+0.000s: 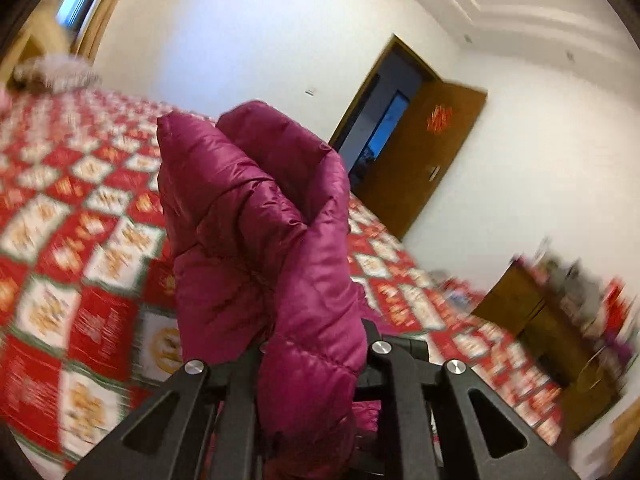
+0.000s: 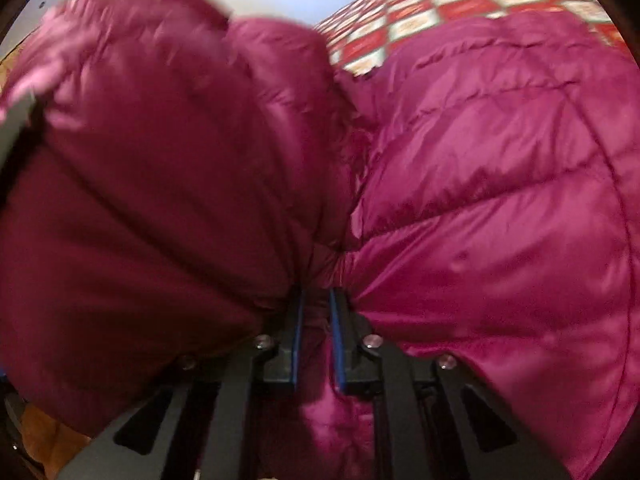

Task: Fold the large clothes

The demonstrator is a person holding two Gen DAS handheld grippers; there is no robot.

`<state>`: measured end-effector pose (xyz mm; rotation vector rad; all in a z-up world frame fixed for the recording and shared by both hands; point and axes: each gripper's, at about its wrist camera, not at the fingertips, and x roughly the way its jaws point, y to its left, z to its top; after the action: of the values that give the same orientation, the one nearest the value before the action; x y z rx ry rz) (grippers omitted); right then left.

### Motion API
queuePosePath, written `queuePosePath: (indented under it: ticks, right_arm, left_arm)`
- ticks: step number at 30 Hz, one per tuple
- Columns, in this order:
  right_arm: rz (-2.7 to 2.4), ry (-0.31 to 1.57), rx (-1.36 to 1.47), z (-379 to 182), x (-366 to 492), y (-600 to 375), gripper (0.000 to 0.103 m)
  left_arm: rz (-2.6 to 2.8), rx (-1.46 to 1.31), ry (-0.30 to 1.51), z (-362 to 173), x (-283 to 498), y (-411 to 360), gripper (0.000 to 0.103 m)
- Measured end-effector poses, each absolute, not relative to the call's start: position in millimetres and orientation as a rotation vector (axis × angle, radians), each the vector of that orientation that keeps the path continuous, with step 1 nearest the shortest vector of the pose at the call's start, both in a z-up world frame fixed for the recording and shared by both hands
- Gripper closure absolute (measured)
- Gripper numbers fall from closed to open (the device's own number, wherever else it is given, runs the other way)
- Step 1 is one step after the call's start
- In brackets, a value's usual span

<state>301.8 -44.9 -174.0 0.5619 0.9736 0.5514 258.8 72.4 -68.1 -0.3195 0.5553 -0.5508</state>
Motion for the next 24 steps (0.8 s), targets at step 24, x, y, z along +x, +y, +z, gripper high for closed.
queuePosePath:
  ticks: [24]
  right_arm:
    - [0.154, 0.741, 0.589, -128, 191, -248, 0.082]
  left_arm:
    - [-0.649, 0.311, 0.632, -148, 222, -84, 0.089]
